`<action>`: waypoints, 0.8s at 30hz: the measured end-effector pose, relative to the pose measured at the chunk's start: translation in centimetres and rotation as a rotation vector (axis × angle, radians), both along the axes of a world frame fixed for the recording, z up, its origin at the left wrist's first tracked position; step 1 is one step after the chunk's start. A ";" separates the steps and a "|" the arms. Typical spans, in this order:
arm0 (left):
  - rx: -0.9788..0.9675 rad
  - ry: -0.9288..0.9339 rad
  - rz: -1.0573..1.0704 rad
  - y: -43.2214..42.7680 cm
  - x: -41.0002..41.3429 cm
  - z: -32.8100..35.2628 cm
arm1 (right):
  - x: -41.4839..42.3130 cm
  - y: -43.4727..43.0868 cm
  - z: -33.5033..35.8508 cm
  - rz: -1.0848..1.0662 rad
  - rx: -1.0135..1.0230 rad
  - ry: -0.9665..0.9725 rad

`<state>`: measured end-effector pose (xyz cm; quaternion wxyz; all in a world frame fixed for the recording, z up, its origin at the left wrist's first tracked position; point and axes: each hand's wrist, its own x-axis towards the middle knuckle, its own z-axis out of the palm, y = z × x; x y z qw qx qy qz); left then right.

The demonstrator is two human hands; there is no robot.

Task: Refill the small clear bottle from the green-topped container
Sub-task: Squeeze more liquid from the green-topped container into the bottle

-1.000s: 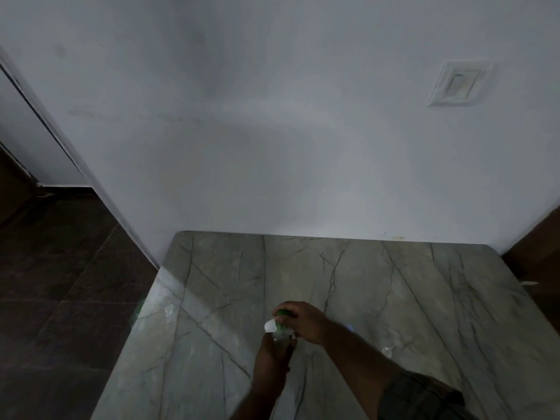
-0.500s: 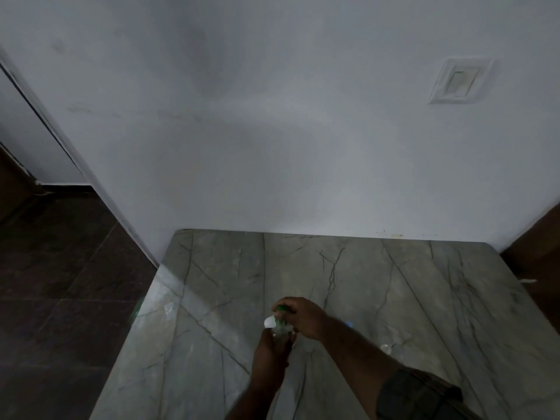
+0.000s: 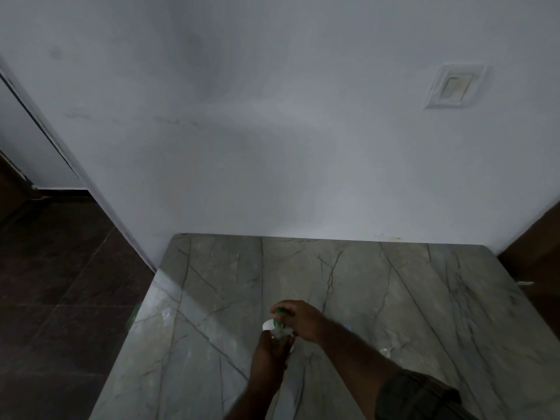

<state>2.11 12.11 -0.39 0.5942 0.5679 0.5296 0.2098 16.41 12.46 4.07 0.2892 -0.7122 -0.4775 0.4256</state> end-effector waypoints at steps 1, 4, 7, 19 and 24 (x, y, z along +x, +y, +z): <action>-0.008 -0.008 0.007 -0.1 0.0 -0.1 | 0.1 0.0 -0.2 0.009 0.000 -0.011; -0.010 -0.015 0.014 -0.3 0.1 -0.5 | 0.2 0.0 -0.8 0.013 0.007 -0.027; -0.055 -0.034 0.043 -0.3 0.2 -0.4 | 0.2 0.1 -1.2 0.014 0.006 -0.013; -0.103 -0.060 0.025 0.0 0.3 0.1 | 0.3 0.2 -0.6 0.017 -0.020 -0.025; -0.080 -0.040 0.023 -0.3 0.2 -0.1 | 0.1 0.2 -0.8 0.019 -0.017 -0.029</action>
